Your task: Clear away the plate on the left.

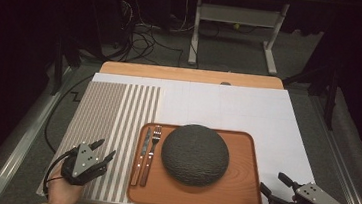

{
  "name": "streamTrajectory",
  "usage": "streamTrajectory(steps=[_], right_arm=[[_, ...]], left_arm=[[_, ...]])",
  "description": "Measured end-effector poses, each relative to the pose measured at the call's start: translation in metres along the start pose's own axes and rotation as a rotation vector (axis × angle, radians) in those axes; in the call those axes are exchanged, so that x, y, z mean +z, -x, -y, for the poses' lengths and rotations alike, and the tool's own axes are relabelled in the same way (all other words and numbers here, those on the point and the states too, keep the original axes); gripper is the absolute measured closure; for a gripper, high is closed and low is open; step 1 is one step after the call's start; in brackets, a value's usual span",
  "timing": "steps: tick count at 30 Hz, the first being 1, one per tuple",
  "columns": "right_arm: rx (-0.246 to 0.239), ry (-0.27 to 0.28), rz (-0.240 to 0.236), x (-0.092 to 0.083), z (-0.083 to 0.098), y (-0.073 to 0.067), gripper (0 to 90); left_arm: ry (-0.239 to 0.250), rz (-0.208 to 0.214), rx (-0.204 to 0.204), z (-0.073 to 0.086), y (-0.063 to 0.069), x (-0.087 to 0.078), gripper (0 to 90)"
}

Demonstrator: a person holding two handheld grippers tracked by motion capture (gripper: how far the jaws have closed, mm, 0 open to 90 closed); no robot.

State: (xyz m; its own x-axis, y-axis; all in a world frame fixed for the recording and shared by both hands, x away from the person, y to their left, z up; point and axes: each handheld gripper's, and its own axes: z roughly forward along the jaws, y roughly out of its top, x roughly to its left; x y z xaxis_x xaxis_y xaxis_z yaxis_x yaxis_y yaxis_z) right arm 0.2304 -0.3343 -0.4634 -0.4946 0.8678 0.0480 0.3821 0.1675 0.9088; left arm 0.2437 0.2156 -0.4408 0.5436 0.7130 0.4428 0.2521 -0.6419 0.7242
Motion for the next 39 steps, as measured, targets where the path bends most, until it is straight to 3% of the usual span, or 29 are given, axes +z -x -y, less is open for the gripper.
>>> streamTrajectory(steps=[13,15,22,28,39], right_arm=[[0.000,-0.001,0.000,0.000,0.000,0.000,25.0],[0.000,-0.001,0.001,0.000,0.000,0.000,25.0],[-0.002,0.000,0.001,0.000,0.000,0.000,25.0],[0.002,0.002,0.004,-0.001,0.000,0.001,25.0],[0.010,0.004,0.013,-0.003,0.001,0.002,24.9]], left_arm=[[0.036,0.047,-0.168,0.011,-0.018,-0.004,46.8],[0.042,0.060,-0.199,0.013,-0.020,-0.005,41.9],[0.062,0.096,-0.278,0.018,-0.026,-0.006,41.5],[0.084,0.132,-0.375,0.025,-0.033,-0.006,41.5],[0.074,0.162,-0.452,0.039,-0.034,-0.003,41.4]])
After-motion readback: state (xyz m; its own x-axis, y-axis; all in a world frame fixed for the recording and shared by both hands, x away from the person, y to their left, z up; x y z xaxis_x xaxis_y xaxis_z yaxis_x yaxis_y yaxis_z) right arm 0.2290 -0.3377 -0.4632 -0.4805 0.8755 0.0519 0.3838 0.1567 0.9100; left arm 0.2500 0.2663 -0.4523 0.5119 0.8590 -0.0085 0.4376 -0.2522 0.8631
